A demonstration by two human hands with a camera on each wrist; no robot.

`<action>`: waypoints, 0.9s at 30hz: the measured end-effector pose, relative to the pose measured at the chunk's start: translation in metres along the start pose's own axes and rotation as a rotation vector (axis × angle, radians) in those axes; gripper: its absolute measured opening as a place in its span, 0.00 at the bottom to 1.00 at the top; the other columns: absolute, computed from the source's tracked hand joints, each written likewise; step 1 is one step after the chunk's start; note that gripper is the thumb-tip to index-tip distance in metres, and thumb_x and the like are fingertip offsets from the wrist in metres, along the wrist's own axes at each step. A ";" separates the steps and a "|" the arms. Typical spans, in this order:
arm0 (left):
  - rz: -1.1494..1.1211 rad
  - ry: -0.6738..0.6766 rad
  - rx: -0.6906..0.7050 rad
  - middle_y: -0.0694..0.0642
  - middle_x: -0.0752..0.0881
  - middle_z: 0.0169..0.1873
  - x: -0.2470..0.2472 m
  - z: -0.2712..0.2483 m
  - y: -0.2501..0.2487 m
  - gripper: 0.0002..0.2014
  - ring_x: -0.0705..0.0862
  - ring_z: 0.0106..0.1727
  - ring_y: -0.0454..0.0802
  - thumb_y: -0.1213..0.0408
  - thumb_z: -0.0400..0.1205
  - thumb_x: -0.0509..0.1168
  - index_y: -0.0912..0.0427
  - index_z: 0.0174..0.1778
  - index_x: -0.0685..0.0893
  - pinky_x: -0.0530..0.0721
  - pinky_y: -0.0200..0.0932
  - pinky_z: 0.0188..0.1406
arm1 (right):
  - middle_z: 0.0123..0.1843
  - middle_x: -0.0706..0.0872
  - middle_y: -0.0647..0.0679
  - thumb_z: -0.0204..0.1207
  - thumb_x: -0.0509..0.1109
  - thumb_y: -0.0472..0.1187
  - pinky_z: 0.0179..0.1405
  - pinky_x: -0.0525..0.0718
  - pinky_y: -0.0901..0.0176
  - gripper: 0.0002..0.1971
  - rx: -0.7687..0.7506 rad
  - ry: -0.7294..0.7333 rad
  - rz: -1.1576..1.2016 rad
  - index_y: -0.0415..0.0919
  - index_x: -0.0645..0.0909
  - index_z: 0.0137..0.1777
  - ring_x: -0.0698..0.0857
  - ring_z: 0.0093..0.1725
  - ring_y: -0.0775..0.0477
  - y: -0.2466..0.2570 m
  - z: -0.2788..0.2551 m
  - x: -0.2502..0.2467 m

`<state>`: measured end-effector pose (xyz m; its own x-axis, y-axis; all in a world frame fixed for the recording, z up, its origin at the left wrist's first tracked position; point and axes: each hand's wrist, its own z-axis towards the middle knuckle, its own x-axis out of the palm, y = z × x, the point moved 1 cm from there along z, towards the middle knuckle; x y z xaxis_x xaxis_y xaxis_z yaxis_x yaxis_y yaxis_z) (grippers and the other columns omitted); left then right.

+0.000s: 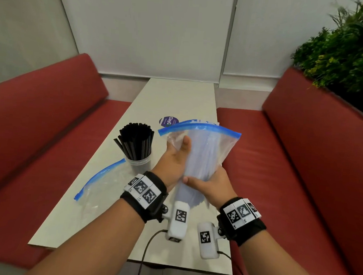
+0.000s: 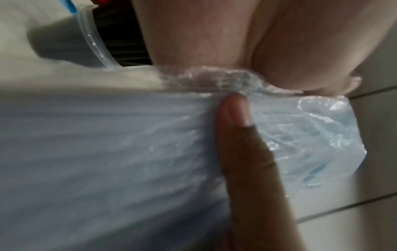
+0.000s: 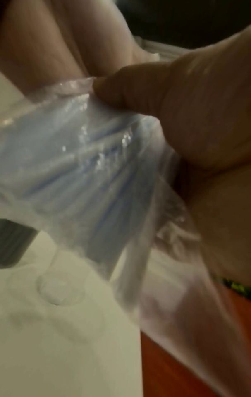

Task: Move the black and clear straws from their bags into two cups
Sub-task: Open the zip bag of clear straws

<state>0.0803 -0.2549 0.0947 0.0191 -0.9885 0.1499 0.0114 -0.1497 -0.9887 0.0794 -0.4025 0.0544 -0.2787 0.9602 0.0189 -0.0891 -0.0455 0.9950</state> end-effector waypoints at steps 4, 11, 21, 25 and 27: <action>0.177 -0.152 0.131 0.49 0.83 0.68 -0.007 0.001 -0.011 0.57 0.85 0.66 0.42 0.28 0.67 0.71 0.50 0.84 0.50 0.85 0.48 0.67 | 0.58 0.94 0.44 0.61 0.87 0.36 0.60 0.92 0.38 0.31 -0.025 -0.136 0.017 0.39 0.84 0.66 0.94 0.58 0.43 0.001 0.001 -0.008; 1.087 -0.203 0.773 0.43 0.81 0.69 -0.032 0.003 -0.058 0.25 0.73 0.72 0.51 0.36 0.74 0.71 0.46 0.63 0.85 0.65 0.53 0.70 | 0.58 0.94 0.42 0.65 0.86 0.27 0.52 0.93 0.47 0.29 0.007 -0.117 0.076 0.35 0.84 0.67 0.94 0.56 0.42 0.005 0.002 -0.020; 1.009 -0.194 0.871 0.50 0.83 0.46 -0.034 0.012 -0.060 0.14 0.78 0.49 0.50 0.52 0.78 0.77 0.58 0.51 0.86 0.80 0.50 0.52 | 0.60 0.94 0.40 0.61 0.87 0.33 0.58 0.92 0.41 0.33 0.022 -0.133 0.117 0.36 0.83 0.68 0.94 0.58 0.41 -0.005 0.009 -0.023; 1.072 -0.182 0.972 0.51 0.86 0.42 -0.038 0.014 -0.058 0.12 0.81 0.46 0.56 0.53 0.78 0.77 0.58 0.42 0.87 0.79 0.59 0.48 | 0.61 0.93 0.40 0.59 0.87 0.36 0.59 0.92 0.41 0.35 0.031 -0.122 0.124 0.36 0.83 0.69 0.93 0.60 0.39 -0.006 0.013 -0.022; 1.145 -0.166 1.034 0.48 0.88 0.41 -0.042 0.013 -0.059 0.14 0.82 0.46 0.56 0.47 0.78 0.75 0.55 0.40 0.88 0.77 0.56 0.49 | 0.61 0.93 0.39 0.60 0.86 0.35 0.59 0.92 0.39 0.34 0.021 -0.138 0.166 0.34 0.83 0.68 0.93 0.60 0.37 -0.006 0.015 -0.022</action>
<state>0.0915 -0.2049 0.1465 0.6053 -0.5374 -0.5871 0.5734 0.8061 -0.1467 0.1007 -0.4187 0.0499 -0.1540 0.9688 0.1944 -0.0322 -0.2016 0.9789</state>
